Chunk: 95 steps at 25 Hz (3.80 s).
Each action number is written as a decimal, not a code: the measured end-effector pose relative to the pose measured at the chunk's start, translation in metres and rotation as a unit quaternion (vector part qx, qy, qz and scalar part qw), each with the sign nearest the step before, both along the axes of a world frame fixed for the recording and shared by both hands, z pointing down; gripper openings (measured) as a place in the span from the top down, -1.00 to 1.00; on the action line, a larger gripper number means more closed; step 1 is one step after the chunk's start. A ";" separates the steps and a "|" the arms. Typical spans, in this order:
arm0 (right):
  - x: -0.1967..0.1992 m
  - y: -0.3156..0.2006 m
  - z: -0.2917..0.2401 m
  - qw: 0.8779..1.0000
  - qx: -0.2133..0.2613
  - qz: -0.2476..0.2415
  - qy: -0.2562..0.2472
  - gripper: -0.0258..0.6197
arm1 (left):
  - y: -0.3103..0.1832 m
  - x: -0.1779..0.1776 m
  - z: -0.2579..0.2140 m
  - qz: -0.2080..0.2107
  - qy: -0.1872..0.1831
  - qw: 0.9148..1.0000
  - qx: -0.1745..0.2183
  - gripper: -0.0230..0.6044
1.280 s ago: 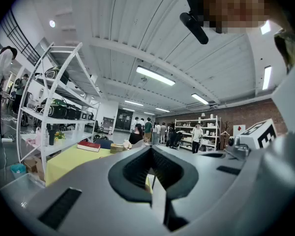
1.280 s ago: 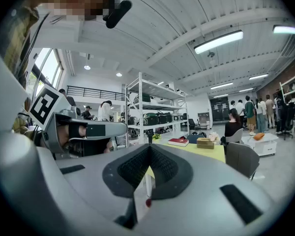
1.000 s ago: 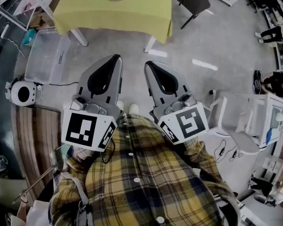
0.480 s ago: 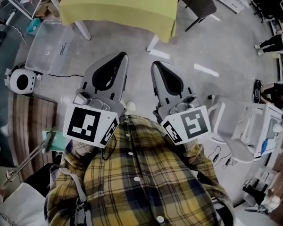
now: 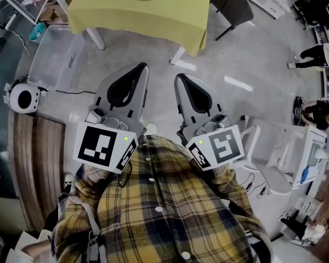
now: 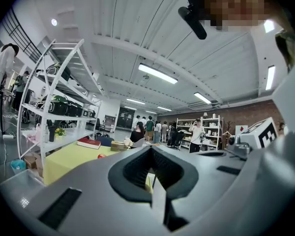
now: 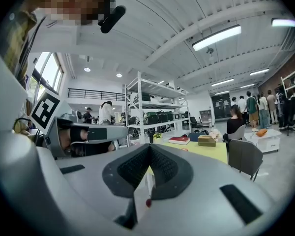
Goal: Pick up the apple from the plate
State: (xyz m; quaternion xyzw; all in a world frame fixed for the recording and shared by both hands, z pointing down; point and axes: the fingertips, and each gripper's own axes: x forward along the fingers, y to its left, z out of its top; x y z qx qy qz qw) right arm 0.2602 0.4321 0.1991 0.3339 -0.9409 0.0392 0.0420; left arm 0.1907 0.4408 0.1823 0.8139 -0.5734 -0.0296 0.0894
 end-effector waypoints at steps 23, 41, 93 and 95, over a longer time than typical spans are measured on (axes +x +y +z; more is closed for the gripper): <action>-0.167 -0.170 0.005 1.000 -0.017 0.014 0.008 0.93 | -0.172 -0.167 0.010 0.016 0.003 1.000 -0.016 0.91; -0.198 -0.276 0.018 0.999 -0.038 0.008 0.026 0.93 | -0.274 -0.203 0.025 0.004 0.018 0.999 -0.033 0.91; -0.288 -0.602 0.046 0.989 -0.088 0.112 0.025 0.93 | -0.615 -0.296 0.048 0.110 -0.003 0.991 -0.077 0.91; -0.289 -0.606 0.047 0.987 -0.089 0.129 0.023 0.93 | -0.619 -0.296 0.052 0.129 -0.004 0.988 -0.081 0.91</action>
